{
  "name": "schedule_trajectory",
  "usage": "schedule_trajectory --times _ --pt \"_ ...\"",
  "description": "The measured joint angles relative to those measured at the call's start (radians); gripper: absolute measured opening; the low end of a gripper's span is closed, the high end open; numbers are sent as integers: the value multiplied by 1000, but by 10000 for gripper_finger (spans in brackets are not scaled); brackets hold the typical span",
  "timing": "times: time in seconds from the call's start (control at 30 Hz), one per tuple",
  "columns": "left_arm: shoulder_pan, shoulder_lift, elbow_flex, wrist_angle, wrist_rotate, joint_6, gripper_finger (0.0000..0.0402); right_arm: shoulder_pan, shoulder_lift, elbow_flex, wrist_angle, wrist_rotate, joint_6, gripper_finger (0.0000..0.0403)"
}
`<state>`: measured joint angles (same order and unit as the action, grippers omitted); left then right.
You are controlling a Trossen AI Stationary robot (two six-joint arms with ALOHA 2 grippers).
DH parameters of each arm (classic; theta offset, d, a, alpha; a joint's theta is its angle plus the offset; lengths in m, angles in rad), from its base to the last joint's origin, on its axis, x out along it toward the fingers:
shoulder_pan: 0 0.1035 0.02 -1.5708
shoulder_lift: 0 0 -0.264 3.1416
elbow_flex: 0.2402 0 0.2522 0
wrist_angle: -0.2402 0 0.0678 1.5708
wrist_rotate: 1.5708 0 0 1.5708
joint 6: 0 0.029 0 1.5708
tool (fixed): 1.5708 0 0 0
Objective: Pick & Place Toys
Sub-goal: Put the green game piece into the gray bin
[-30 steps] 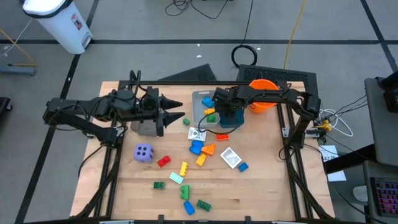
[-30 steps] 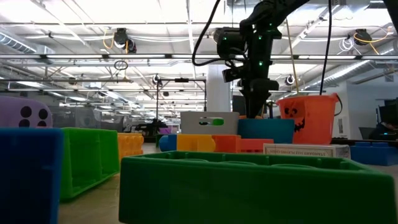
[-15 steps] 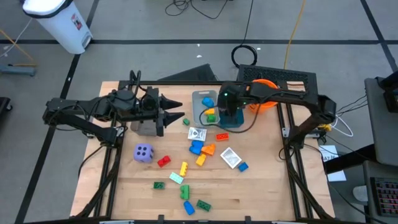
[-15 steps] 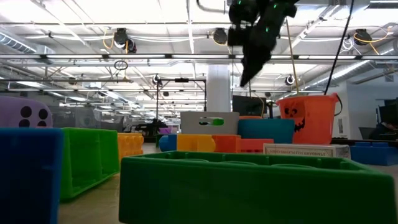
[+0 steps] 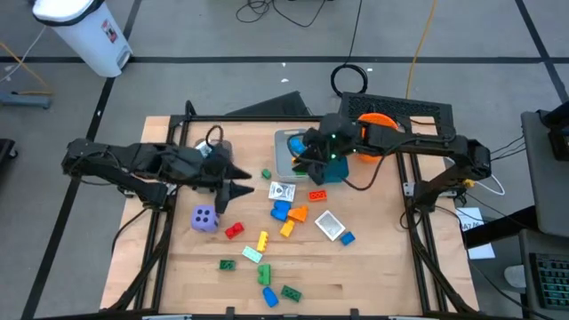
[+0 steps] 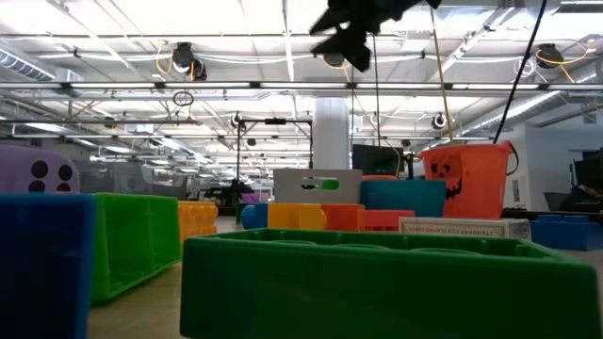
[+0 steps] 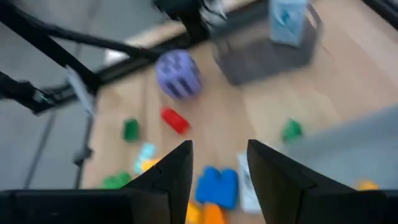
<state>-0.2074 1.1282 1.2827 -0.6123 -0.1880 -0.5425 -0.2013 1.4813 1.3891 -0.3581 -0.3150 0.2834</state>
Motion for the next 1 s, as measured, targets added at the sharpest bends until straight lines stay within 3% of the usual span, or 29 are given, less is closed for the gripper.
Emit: schedule_trajectory --times 0.17,0.27,0.37,0.47,0.6,0.7,0.83,1.0 --pt "-59 0 0 -108 -3 -45 227 65 13 0 148 3 59 144" --pt "-81 0 0 -185 -4 -35 227 99 11 0 187 76 90 144" --pt "-86 0 0 -281 -33 1 227 129 11 0 178 155 101 144" --pt "-71 6 0 -350 -56 90 227 157 -6 0 178 162 131 144" --pt "-2 46 -1 -373 -33 235 227 185 -5 1 129 167 148 144" --pt "86 83 0 -373 23 336 227 194 -2 0 57 243 122 144" --pt "214 161 0 -358 92 487 227 183 -5 0 -37 346 49 144" --pt "325 255 0 -343 103 708 227 125 -24 1 -53 366 -73 144"
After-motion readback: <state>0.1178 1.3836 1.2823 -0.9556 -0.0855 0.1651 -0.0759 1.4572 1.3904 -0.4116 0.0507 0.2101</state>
